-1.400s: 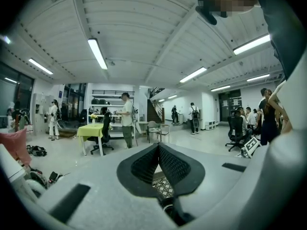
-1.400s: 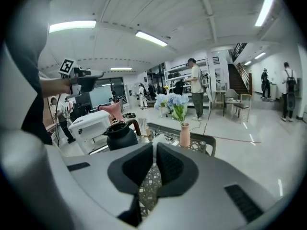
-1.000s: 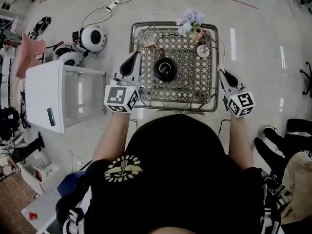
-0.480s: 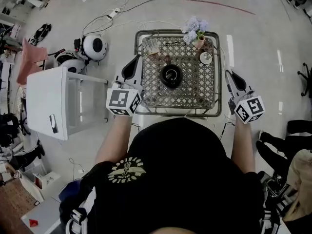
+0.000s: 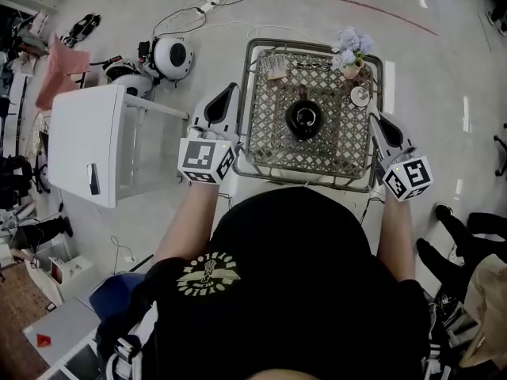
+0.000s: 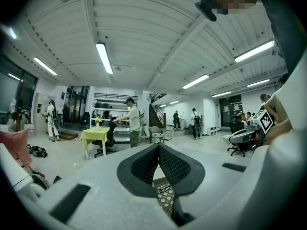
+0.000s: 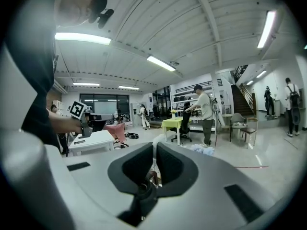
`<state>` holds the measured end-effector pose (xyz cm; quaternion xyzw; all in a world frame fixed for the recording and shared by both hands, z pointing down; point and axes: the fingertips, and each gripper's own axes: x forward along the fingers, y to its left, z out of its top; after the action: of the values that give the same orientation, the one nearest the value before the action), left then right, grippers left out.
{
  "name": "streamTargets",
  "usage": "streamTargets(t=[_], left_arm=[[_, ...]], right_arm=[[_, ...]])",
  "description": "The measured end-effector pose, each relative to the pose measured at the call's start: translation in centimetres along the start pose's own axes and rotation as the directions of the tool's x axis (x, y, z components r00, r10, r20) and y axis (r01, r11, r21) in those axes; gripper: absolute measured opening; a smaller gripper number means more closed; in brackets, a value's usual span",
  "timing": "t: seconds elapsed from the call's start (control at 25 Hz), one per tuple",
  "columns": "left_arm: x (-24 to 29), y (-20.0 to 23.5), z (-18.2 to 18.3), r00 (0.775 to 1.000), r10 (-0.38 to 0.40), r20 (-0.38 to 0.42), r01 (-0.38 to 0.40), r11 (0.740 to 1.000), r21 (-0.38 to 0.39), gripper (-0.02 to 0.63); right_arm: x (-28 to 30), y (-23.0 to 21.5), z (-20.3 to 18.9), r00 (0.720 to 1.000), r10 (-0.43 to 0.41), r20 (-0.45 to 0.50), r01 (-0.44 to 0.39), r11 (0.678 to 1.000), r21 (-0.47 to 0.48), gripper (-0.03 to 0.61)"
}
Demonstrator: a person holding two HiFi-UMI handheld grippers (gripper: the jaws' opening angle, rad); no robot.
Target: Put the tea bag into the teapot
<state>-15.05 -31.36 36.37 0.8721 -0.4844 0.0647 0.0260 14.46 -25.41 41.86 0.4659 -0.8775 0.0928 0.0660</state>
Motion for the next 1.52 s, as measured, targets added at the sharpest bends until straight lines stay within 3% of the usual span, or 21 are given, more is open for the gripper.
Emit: streamTargets(t=[0.6,0.72,0.84,1.36,1.4,1.44,1.52], left_arm=[[-3.6,7.4,-1.7,0.996,0.082,-0.026,-0.082,0.996,-0.019,-0.005],[-3.8,8.2,-2.1,0.996,0.085,-0.028,-0.086,0.996,-0.020,-0.005],[-3.9,9.0,-2.3,0.995,0.091,-0.028,-0.092,0.995,-0.026,-0.005],[-2.6,7.8,-2.9,0.996,0.077,-0.038,-0.079,0.995,-0.055,-0.005],[-2.5,7.6,-2.8,0.996,0.076,-0.038,-0.078,0.995,-0.056,-0.005],[-2.3,7.4,-2.7,0.996,0.075,-0.037,-0.077,0.995,-0.057,-0.005],[-1.8,6.8,-2.6,0.997,0.069,-0.037,-0.071,0.996,-0.057,-0.005]], right_arm=[[8.8,6.8,-0.4,0.991,0.124,-0.052,-0.127,0.989,-0.070,0.026],[9.6,8.2,-0.6,0.982,0.184,-0.048,-0.188,0.979,-0.077,0.028],[10.2,9.2,-1.3,0.973,0.218,-0.078,-0.225,0.970,-0.088,0.124],[10.5,8.8,-0.4,0.969,0.240,-0.057,-0.244,0.967,-0.072,0.126],[10.3,8.8,-0.1,0.968,0.244,-0.054,-0.248,0.965,-0.081,0.089],[10.1,8.9,0.2,0.967,0.248,-0.052,-0.252,0.963,-0.096,0.009],[9.5,8.7,0.8,0.967,0.252,-0.039,-0.255,0.960,-0.114,0.009]])
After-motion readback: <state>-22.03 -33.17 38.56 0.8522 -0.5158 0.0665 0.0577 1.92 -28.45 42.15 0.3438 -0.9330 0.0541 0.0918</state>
